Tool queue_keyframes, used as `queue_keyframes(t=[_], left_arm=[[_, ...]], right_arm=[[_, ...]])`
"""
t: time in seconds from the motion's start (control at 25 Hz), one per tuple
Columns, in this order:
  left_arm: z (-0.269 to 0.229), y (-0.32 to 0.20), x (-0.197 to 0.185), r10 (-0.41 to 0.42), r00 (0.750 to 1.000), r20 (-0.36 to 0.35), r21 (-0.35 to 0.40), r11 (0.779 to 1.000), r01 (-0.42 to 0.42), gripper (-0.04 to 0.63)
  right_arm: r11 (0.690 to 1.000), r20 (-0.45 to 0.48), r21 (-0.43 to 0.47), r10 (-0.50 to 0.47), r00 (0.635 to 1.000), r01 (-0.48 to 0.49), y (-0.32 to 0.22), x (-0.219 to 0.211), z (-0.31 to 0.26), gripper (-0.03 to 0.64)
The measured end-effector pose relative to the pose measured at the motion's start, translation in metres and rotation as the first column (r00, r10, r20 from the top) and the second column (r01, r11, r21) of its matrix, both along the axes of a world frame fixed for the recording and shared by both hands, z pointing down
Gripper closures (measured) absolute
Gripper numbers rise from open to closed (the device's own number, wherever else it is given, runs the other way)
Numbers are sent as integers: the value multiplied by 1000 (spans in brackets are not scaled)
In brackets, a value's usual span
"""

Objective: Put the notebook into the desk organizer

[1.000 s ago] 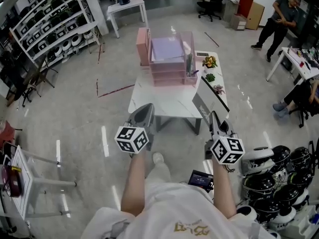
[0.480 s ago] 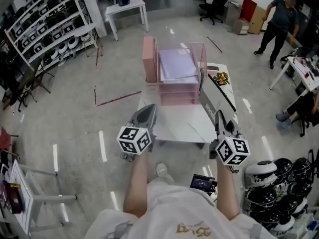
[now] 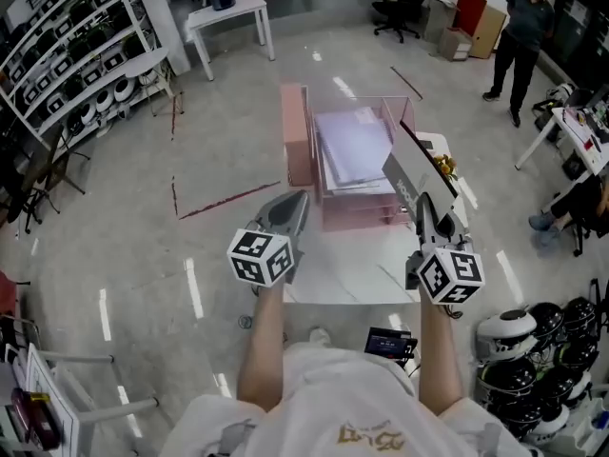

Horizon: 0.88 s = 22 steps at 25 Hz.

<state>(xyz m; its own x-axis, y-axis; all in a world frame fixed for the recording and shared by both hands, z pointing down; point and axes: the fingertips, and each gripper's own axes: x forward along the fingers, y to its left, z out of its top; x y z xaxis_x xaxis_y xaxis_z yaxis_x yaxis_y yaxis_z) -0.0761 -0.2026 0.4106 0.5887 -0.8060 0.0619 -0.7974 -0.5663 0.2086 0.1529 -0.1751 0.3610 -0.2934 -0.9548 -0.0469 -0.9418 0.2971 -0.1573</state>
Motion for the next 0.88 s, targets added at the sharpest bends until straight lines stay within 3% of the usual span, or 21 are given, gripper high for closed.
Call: queue_keyframes(t=[0.36, 0.64, 0.88], left_arm=[[17, -44, -4, 69, 998, 6, -29, 997, -69, 578], [31, -59, 3, 82, 997, 7, -51, 995, -81, 578], [32, -77, -1, 65, 998, 10, -50, 997, -65, 578]], right_arm=[[999, -64, 1, 48, 997, -48, -32, -17, 7, 600], [999, -134, 1, 49, 990, -49, -51, -21, 10, 600], [1000, -131, -17, 22, 991, -24, -73, -27, 21, 600]])
